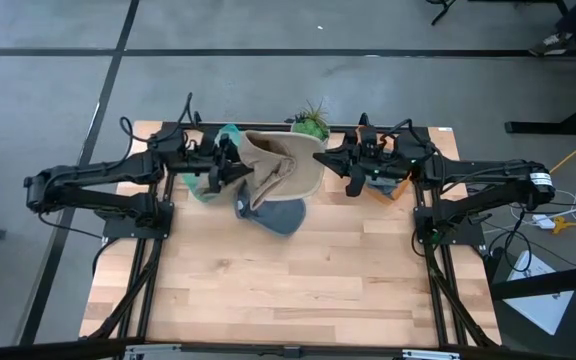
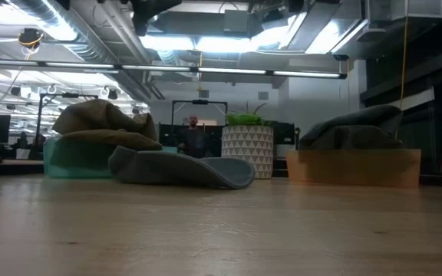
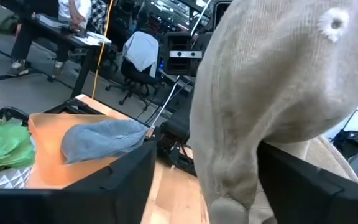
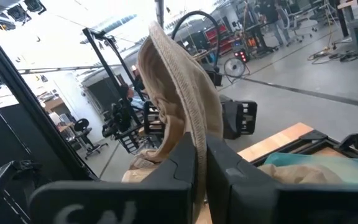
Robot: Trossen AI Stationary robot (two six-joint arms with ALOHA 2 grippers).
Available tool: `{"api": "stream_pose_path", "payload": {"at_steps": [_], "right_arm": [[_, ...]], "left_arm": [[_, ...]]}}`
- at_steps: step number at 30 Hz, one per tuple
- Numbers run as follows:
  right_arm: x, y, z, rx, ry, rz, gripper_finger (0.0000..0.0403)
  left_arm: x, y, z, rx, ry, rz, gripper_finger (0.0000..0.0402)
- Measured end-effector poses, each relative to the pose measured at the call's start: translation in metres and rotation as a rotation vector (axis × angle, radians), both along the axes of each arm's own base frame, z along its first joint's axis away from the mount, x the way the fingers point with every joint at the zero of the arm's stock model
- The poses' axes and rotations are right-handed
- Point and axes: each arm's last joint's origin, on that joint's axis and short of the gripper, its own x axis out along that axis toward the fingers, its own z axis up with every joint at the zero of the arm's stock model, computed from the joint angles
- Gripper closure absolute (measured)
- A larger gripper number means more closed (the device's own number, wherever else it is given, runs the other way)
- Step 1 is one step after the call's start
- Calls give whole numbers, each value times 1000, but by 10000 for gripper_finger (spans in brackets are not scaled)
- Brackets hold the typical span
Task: Pick & Place hat
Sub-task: Put the brown cap into the green bin
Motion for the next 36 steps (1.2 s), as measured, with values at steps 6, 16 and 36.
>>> {"api": "stream_pose_path", "payload": {"at_steps": [6,16,36], "right_arm": [[0,0,0,-1,-2,-2,386],[0,0,-1,-36,16,-7,359],[1,-1,-28,-67,304,-20,181]], "left_arm": [[2,1,3,25,-42,20,244],[-12,0,17,83,-129,132,377],[-28,1,18,24,-29,309,400]]}}
